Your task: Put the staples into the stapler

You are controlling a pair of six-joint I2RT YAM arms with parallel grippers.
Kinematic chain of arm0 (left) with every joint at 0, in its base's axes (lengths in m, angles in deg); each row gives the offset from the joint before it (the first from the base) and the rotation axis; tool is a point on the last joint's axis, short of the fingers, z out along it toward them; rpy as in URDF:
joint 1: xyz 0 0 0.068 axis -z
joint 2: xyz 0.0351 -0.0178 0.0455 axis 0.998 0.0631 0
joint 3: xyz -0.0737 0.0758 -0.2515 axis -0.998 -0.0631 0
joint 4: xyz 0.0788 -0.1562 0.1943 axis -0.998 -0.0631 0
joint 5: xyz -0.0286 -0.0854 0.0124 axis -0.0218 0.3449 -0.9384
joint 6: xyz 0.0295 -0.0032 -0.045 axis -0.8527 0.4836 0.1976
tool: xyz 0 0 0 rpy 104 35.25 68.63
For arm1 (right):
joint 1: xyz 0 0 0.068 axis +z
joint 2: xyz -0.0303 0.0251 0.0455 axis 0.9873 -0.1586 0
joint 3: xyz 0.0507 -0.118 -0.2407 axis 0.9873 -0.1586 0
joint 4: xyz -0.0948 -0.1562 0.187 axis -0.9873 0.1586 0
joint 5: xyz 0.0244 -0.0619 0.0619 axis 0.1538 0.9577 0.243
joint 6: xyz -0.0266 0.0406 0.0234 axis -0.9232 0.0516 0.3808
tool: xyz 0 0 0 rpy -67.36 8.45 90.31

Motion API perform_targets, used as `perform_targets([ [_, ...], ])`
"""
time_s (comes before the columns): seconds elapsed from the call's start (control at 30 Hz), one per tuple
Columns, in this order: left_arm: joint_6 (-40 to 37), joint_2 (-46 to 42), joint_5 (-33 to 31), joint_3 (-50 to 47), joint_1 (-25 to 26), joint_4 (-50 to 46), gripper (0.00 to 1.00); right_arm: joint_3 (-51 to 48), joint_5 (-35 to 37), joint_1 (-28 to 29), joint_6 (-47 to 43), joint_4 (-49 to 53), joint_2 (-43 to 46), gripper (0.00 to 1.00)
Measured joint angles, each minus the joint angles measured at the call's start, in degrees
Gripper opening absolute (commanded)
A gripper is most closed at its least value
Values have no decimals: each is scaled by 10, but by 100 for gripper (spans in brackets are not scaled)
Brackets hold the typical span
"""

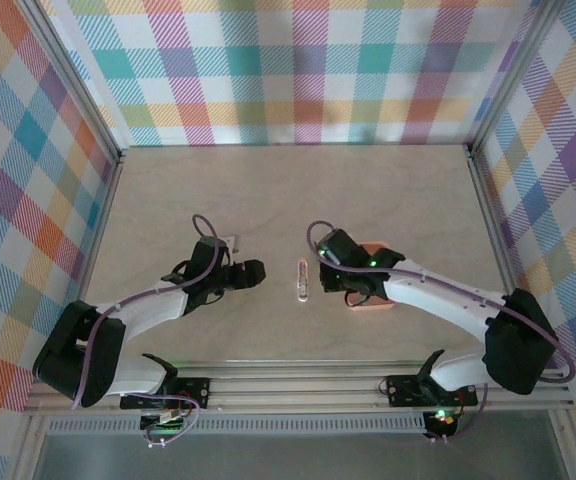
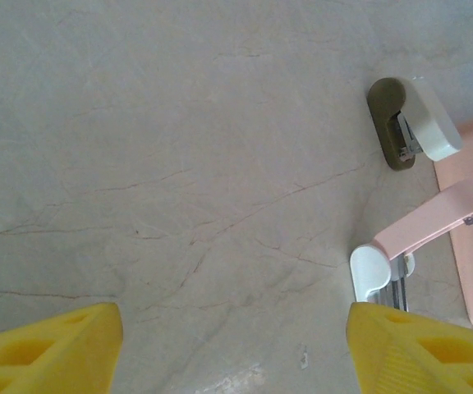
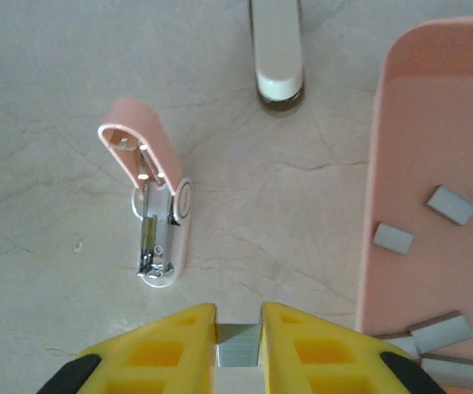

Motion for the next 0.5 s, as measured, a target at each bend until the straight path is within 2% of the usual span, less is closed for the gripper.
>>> perform_targets([
  [0.23, -5, -48, -10, -33, 0, 0, 77, 37, 25, 55, 28, 3, -79, 20],
  [0.5, -17, -83, -44, -61, 2, 0, 95, 63, 29, 68, 38, -6, -125, 20],
])
